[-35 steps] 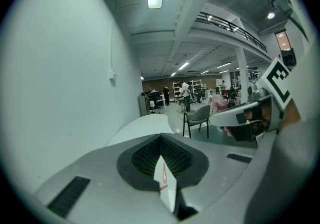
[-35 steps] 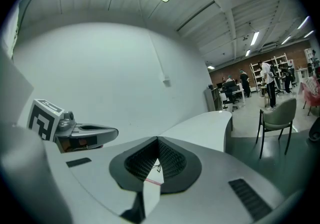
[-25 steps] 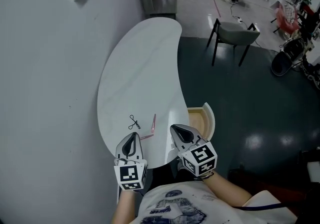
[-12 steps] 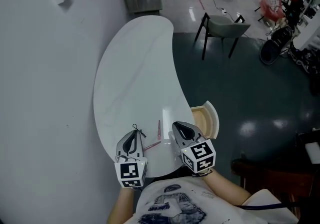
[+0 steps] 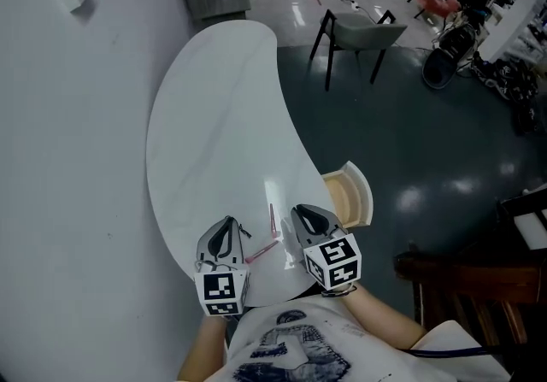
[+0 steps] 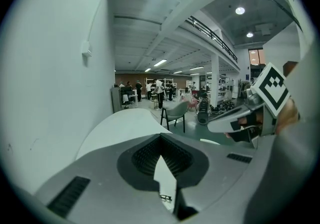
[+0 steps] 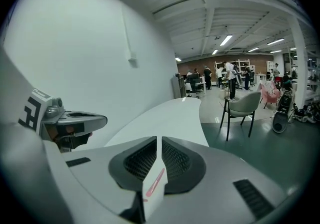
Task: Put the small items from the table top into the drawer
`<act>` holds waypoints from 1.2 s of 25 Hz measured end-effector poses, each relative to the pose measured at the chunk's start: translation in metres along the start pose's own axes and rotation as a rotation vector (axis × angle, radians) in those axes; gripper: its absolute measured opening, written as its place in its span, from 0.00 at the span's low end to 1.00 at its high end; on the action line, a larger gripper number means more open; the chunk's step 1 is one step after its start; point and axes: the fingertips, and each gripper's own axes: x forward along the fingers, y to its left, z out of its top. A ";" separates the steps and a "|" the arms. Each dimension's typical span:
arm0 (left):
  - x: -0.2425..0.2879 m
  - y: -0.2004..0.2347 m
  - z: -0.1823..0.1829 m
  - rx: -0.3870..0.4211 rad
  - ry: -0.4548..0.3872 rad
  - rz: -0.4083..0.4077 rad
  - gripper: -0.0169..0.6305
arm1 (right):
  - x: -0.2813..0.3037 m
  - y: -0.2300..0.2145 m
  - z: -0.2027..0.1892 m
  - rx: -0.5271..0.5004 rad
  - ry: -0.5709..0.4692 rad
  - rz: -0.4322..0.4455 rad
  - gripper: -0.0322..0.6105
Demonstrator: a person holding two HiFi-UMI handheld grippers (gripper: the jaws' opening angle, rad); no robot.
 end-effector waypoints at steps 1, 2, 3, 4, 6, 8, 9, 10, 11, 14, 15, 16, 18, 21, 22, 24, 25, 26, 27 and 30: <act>0.001 0.001 -0.002 -0.001 0.002 -0.008 0.06 | 0.002 0.001 -0.003 0.003 0.005 -0.009 0.09; 0.002 0.002 -0.003 -0.001 0.004 -0.016 0.06 | 0.004 0.001 -0.006 0.006 0.010 -0.017 0.09; 0.003 0.002 -0.005 0.000 0.005 -0.023 0.06 | 0.006 0.001 -0.008 0.009 0.014 -0.024 0.09; 0.006 0.003 -0.008 -0.001 0.007 -0.028 0.06 | 0.008 0.001 -0.011 0.012 0.018 -0.030 0.09; 0.011 0.006 -0.012 -0.003 0.014 -0.033 0.06 | 0.014 0.000 -0.017 0.020 0.026 -0.038 0.09; 0.015 0.007 -0.016 -0.005 0.021 -0.039 0.06 | 0.019 0.000 -0.023 0.031 0.037 -0.041 0.12; 0.017 0.008 -0.017 -0.004 0.024 -0.042 0.06 | 0.021 0.000 -0.026 0.036 0.043 -0.042 0.15; 0.018 0.008 -0.018 -0.004 0.027 -0.046 0.06 | 0.024 0.000 -0.028 0.041 0.047 -0.043 0.16; 0.020 0.008 -0.019 -0.003 0.029 -0.050 0.06 | 0.026 0.000 -0.029 0.044 0.051 -0.046 0.17; 0.028 0.009 -0.023 0.002 0.037 -0.063 0.06 | 0.036 0.000 -0.037 0.078 0.062 -0.039 0.23; 0.031 0.010 -0.024 0.004 0.040 -0.065 0.06 | 0.040 0.000 -0.040 0.099 0.069 -0.030 0.27; 0.033 0.011 -0.025 0.004 0.042 -0.066 0.06 | 0.044 0.001 -0.043 0.114 0.078 -0.022 0.31; 0.037 0.013 -0.028 -0.001 0.049 -0.067 0.06 | 0.051 0.003 -0.050 0.108 0.100 -0.015 0.35; 0.042 0.016 -0.034 -0.013 0.061 -0.069 0.06 | 0.061 0.005 -0.064 0.064 0.147 -0.013 0.35; 0.044 0.018 -0.035 -0.016 0.065 -0.070 0.06 | 0.065 0.005 -0.069 0.047 0.161 -0.019 0.35; 0.048 0.021 -0.039 -0.016 0.074 -0.072 0.06 | 0.074 0.004 -0.079 0.022 0.181 -0.036 0.35; 0.050 0.023 -0.042 -0.016 0.079 -0.073 0.06 | 0.079 0.004 -0.084 0.019 0.190 -0.041 0.35; 0.052 0.024 -0.045 -0.016 0.085 -0.074 0.06 | 0.084 0.004 -0.089 0.022 0.198 -0.042 0.35; 0.055 0.024 -0.048 -0.015 0.091 -0.076 0.06 | 0.089 0.004 -0.094 0.028 0.206 -0.042 0.35; 0.061 0.025 -0.057 -0.007 0.114 -0.086 0.06 | 0.103 0.003 -0.111 0.041 0.236 -0.042 0.35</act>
